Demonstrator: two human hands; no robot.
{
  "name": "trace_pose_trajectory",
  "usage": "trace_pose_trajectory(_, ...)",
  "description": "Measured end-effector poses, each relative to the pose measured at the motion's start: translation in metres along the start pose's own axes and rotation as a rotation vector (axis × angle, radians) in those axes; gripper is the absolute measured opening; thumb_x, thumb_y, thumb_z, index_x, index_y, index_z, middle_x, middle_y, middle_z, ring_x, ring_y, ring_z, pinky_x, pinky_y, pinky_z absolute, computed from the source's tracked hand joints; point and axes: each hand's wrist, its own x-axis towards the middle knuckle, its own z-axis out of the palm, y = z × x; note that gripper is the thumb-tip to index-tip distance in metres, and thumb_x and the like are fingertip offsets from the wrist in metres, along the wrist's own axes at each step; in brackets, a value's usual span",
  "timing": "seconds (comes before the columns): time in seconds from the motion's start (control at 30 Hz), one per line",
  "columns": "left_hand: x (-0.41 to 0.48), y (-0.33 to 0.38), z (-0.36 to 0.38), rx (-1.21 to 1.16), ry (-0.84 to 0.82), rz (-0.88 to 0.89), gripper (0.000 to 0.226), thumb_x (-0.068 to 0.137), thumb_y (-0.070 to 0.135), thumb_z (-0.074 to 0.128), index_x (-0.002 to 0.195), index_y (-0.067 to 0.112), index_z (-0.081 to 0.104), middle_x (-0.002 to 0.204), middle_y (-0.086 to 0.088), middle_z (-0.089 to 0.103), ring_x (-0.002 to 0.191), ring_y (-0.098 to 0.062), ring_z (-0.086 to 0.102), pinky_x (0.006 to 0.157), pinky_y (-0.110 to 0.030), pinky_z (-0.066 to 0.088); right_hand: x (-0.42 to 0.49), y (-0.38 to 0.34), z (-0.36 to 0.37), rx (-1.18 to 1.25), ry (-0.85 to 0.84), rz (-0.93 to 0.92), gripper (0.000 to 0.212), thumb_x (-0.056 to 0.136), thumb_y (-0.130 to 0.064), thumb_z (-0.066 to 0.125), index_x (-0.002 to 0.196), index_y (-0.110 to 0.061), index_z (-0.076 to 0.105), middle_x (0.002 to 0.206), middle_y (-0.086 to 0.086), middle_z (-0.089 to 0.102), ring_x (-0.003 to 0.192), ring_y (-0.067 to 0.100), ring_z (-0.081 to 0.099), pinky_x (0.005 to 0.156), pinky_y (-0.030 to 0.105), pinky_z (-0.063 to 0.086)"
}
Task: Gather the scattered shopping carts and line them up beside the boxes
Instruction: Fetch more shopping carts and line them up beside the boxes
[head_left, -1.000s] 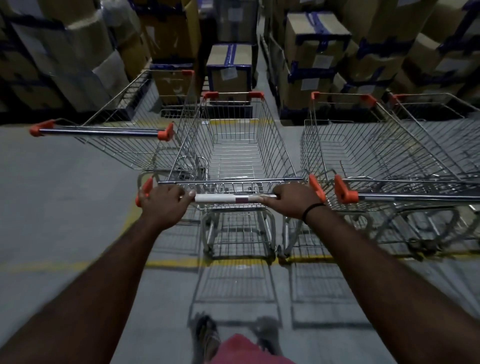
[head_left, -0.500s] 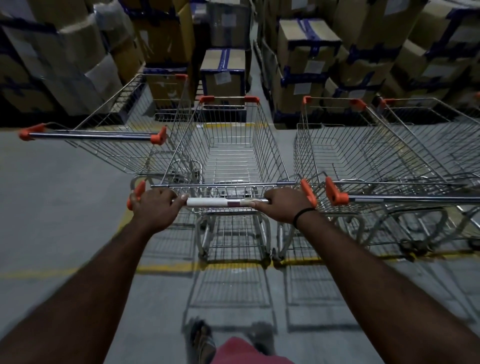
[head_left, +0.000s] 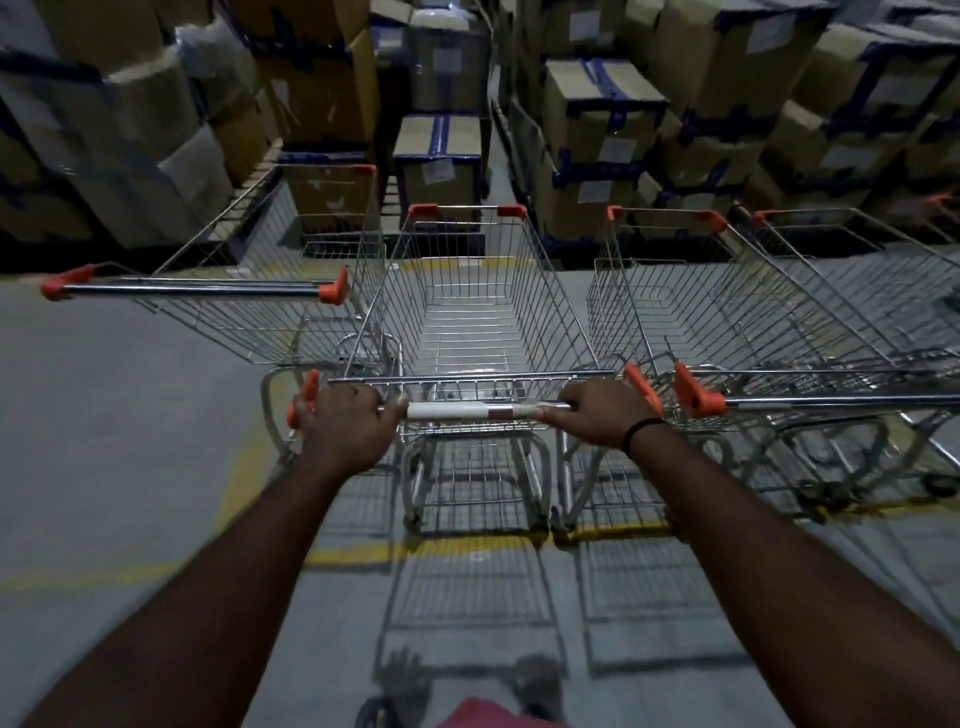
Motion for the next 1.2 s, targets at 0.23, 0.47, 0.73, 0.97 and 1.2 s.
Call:
trace_pose_trajectory(0.23,0.015,-0.019,-0.014,0.005,-0.208,0.138,0.081,0.089,0.078,0.01,0.112,0.028,0.069,0.122,-0.002,0.07,0.123,-0.023,0.06,0.12,-0.059,0.002,-0.002,-0.025,-0.012,0.077,-0.091,0.142,0.079,0.069,-0.094,0.03,0.075,-0.025,0.067,0.074,-0.006,0.06,0.076,0.017,0.057,0.067,0.029,0.042)
trace_pose_trajectory(0.47,0.016,-0.043,-0.023,-0.345,-0.195,0.243,0.029,0.099,0.047,0.053,0.108,0.025,0.07,0.11,0.002,0.073,0.113,-0.021,0.063,0.118,-0.043,0.02,0.0,-0.036,-0.004,-0.023,-0.104,0.284,0.1,0.066,-0.103,0.011,0.101,-0.03,0.07,0.11,0.003,0.07,0.096,0.021,0.062,0.091,0.037,0.049)
trace_pose_trajectory(0.73,0.029,-0.089,-0.061,-0.759,-0.034,0.236,0.019,0.098,0.025,0.064,0.109,0.013,0.073,0.099,0.002,0.071,0.092,-0.014,0.064,0.075,-0.024,0.041,0.035,-0.084,-0.013,-0.009,0.029,0.336,0.062,0.082,-0.081,0.048,0.08,-0.022,0.067,0.087,0.006,0.07,0.08,0.021,0.062,0.071,0.031,0.047)
trace_pose_trajectory(0.97,0.067,-0.116,-0.083,-0.796,0.065,0.17,0.019,0.097,0.032,0.064,0.107,0.019,0.073,0.091,0.007,0.07,0.085,-0.012,0.065,0.075,-0.028,0.05,0.11,-0.192,-0.025,0.233,0.208,0.103,0.047,0.09,-0.066,0.056,0.086,-0.021,0.068,0.078,-0.002,0.067,0.077,0.015,0.063,0.074,0.036,0.055)
trace_pose_trajectory(1.2,0.131,-0.169,-0.096,-0.716,0.104,0.053,0.013,0.096,0.038,0.063,0.095,0.027,0.07,0.075,0.017,0.063,0.077,-0.008,0.063,0.067,-0.027,0.045,0.2,-0.284,-0.046,0.324,0.243,-0.127,0.044,0.092,-0.06,0.056,0.074,-0.022,0.068,0.071,-0.001,0.067,0.071,0.016,0.062,0.071,0.04,0.054)
